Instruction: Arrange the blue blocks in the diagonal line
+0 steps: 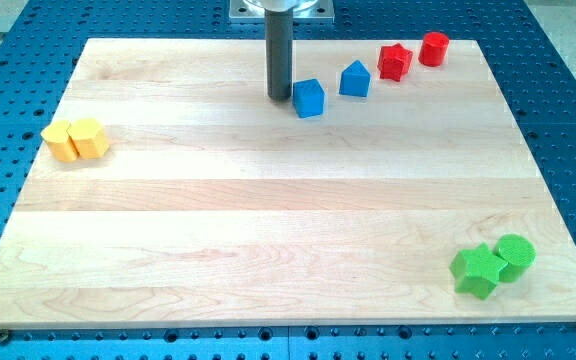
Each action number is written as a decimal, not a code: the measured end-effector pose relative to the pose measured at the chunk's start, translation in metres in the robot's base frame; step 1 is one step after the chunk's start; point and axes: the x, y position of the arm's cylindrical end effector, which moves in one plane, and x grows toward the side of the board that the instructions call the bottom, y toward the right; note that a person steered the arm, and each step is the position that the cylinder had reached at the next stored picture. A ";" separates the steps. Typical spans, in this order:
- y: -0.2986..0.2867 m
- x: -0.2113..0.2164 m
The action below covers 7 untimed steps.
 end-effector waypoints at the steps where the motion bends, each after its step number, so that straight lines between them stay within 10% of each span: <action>1: -0.024 0.010; 5: 0.017 0.003; 7: -0.128 -0.008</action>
